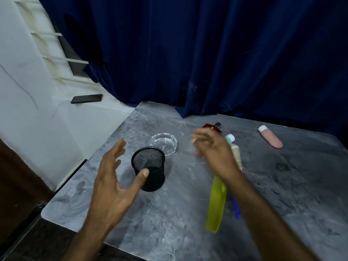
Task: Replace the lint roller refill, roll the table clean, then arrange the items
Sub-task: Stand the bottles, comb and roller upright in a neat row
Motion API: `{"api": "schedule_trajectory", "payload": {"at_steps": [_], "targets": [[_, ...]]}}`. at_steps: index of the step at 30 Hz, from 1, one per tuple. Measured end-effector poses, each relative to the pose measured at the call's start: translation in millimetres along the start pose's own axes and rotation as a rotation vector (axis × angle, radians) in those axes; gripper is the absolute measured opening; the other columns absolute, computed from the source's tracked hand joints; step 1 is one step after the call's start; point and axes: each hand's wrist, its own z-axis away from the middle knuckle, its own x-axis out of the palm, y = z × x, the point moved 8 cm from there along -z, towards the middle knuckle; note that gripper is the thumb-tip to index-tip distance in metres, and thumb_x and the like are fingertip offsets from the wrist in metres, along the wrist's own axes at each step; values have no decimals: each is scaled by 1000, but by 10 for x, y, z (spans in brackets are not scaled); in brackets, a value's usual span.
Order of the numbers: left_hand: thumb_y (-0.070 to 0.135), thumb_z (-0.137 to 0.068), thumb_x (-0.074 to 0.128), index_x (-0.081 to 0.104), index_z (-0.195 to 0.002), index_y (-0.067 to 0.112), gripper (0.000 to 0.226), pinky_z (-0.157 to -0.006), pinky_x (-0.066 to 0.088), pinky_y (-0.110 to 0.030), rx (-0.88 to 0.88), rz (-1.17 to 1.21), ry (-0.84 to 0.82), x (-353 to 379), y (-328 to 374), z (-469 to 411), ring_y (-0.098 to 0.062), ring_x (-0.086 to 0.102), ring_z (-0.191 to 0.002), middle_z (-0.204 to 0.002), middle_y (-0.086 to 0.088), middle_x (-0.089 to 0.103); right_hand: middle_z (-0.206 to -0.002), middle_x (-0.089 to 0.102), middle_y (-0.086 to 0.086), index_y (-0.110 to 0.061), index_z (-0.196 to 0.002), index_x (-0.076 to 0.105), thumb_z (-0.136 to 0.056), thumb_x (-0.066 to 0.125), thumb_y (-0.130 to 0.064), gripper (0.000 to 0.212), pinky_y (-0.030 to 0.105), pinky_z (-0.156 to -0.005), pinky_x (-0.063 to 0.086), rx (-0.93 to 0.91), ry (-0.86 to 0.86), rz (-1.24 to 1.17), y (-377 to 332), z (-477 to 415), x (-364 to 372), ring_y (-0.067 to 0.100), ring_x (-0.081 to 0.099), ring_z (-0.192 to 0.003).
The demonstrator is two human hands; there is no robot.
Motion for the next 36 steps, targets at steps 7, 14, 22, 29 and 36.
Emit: {"api": "schedule_trajectory", "payload": {"at_steps": [7,14,22,29,36], "targets": [[32,-90,71,59,-146,34,57,-102,56,-19,105,238,-208,900,783,160,-6,66,-130,-137,20,70,-131,67,12,-15,-132,59,-87,70,-57,63,41,-98,50,174,20,860,155,-1091,-815,31,62,-120],[37,-81,69,62,-144,30,64,-107,58,-31,-88,272,-347,1749,629,127,2,65,-126,-139,15,68,-141,59,13,-13,-138,54,-80,68,-71,84,37,-87,42,213,-177,1138,479,-1489,-519,31,57,-128],[26,-83,73,64,-141,29,59,-102,55,-19,-225,347,-378,1864,376,330,3,66,-126,-137,11,71,-150,51,13,-11,-149,39,-77,78,-64,98,39,-97,47,319,-238,1123,534,-1647,-339,32,55,-131],[2,-100,67,51,-153,12,56,-118,50,-38,-467,490,-317,2029,123,58,-11,67,-130,-150,-3,64,-145,51,18,-12,-149,28,-62,92,-55,116,43,-98,49,173,-149,1037,444,-1572,-155,39,55,-130],[34,-59,80,59,-102,23,49,-91,62,-23,-692,978,-176,2098,57,-103,-18,61,-108,-90,9,66,-129,52,6,-17,-142,46,-73,88,-39,83,35,-96,48,-139,-80,846,307,-1137,-36,31,60,-117]]}}
